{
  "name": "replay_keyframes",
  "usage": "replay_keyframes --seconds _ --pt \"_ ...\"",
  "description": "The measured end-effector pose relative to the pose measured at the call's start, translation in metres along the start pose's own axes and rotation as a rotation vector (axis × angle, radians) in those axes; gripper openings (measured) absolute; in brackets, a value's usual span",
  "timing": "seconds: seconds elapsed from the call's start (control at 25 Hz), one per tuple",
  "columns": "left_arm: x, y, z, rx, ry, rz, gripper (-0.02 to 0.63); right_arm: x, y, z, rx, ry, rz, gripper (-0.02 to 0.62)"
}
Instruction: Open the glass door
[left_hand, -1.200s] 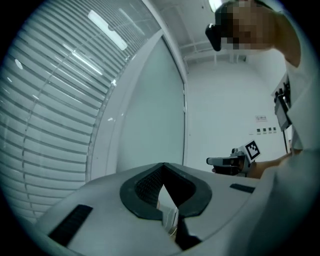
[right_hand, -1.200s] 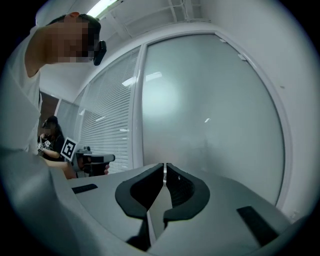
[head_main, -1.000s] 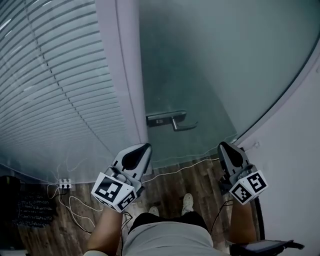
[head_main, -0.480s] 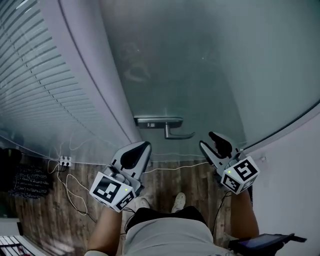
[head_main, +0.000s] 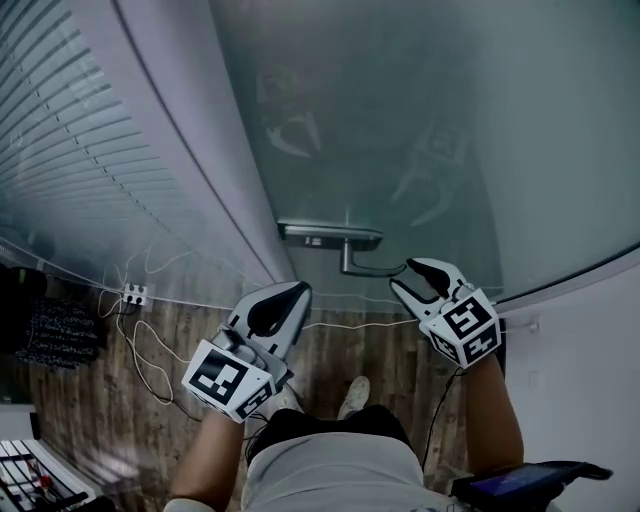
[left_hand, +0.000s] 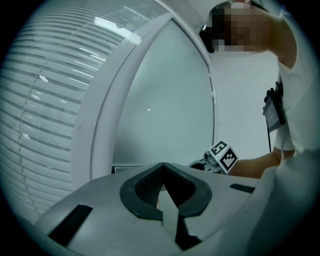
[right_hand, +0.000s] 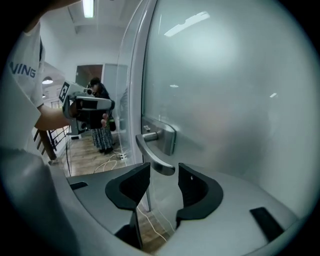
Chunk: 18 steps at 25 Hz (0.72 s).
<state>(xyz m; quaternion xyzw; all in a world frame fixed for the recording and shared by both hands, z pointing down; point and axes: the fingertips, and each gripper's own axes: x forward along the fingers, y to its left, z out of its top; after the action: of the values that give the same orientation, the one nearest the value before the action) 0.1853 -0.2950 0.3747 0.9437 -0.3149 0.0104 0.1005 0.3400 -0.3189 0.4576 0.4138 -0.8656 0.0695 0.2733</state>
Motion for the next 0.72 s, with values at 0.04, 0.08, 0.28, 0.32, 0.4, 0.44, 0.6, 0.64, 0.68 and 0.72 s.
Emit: replay_keyframes --seconds 0.04,0.08,0.28,0.32,0.4,0.44,0.6,0.64,0.68,0.72 --pt "0.000 0.000 -0.001 0.000 0.001 0.000 0.000 0.002 0.001 -0.001 -0.012 0.006 -0.002 0.176" --pt "-0.001 0.000 -0.002 0.000 0.002 0.000 0.000 0.002 0.001 -0.001 -0.019 0.008 -0.005 0.149" --pt "-0.004 0.001 -0.003 -0.005 0.005 -0.003 0.000 0.002 0.002 0.000 -0.020 0.020 -0.024 0.140" --pt "-0.005 0.001 -0.004 -0.007 0.006 -0.003 0.000 0.003 0.002 0.000 -0.018 0.025 -0.027 0.138" --pt "-0.005 0.001 -0.007 -0.008 0.006 -0.003 0.000 0.005 0.001 -0.002 -0.009 0.032 -0.030 0.137" --pt "-0.004 0.001 -0.008 -0.008 0.006 -0.004 0.000 0.007 0.000 -0.003 -0.001 0.034 -0.031 0.138" --pt "-0.008 -0.005 -0.010 -0.008 -0.003 -0.005 0.000 0.014 0.002 -0.013 0.049 0.033 -0.032 0.138" --pt "-0.009 -0.007 -0.013 -0.006 -0.004 -0.006 0.000 0.016 0.002 -0.017 0.063 0.024 -0.034 0.138" --pt "-0.009 -0.008 -0.016 -0.003 -0.004 -0.007 0.000 0.019 0.001 -0.021 0.074 0.015 -0.037 0.138" --pt "-0.009 -0.009 -0.018 -0.001 -0.004 -0.007 0.000 0.022 -0.002 -0.023 0.081 0.008 -0.041 0.138"
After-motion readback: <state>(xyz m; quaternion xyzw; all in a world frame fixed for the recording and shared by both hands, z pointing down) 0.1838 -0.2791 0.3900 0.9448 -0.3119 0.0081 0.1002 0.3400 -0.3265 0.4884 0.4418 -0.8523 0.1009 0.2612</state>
